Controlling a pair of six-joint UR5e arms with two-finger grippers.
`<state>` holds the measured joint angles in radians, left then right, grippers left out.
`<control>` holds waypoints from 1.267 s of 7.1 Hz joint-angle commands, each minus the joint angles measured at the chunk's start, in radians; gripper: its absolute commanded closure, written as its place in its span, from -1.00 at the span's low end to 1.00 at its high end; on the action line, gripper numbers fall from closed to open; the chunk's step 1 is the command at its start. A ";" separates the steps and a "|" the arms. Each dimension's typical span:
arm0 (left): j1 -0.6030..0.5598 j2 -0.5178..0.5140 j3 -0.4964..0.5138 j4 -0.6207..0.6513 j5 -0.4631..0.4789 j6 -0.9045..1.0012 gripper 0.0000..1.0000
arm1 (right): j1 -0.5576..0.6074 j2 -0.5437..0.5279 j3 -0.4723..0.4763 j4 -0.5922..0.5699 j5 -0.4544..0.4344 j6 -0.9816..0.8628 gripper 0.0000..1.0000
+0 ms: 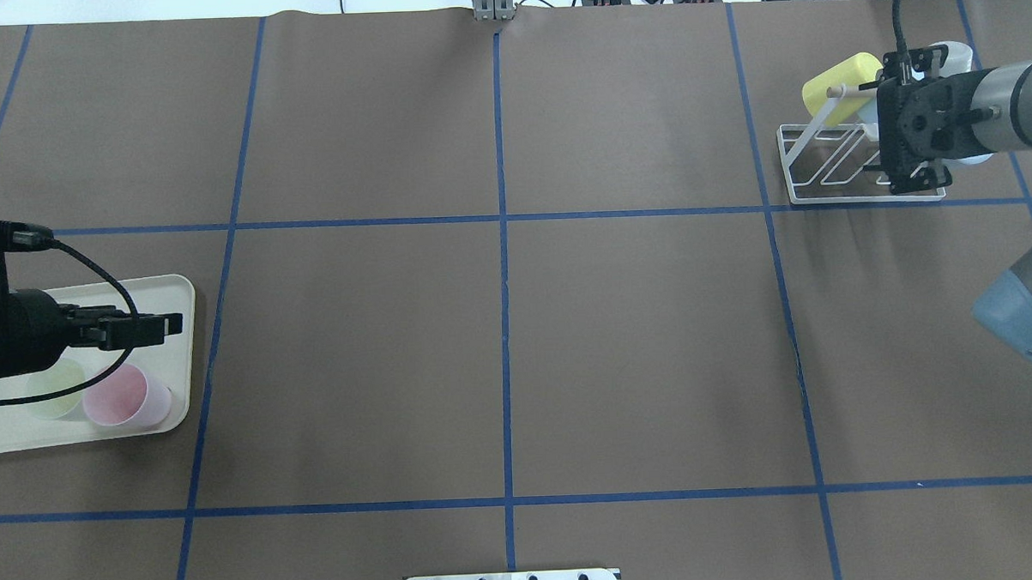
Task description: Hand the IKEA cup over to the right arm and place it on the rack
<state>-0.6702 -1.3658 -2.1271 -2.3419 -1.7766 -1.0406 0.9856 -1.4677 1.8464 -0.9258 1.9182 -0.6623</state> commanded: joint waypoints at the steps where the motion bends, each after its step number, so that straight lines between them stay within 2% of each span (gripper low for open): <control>1: -0.003 0.059 0.006 -0.007 0.026 0.017 -1.00 | -0.126 0.012 0.014 0.123 0.100 0.473 -0.99; 2: -0.002 0.083 0.013 -0.022 0.045 0.022 -1.00 | -0.186 0.065 0.016 0.131 0.099 0.624 -0.99; 4: -0.002 0.213 0.054 -0.162 0.045 0.106 -1.00 | -0.246 0.119 0.016 0.131 0.096 0.714 -0.99; 7: 0.004 0.231 0.241 -0.366 0.060 0.109 -1.00 | -0.289 0.121 0.014 0.182 0.102 0.756 -0.99; 8: 0.006 0.228 0.271 -0.408 0.059 0.106 -0.98 | -0.291 0.121 0.014 0.183 0.104 0.756 -0.99; 9: 0.007 0.223 0.280 -0.412 0.057 0.100 -0.46 | -0.292 0.121 0.014 0.183 0.104 0.756 -0.99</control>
<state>-0.6645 -1.1390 -1.8706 -2.7280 -1.7182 -0.9353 0.6966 -1.3470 1.8609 -0.7460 2.0213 0.0910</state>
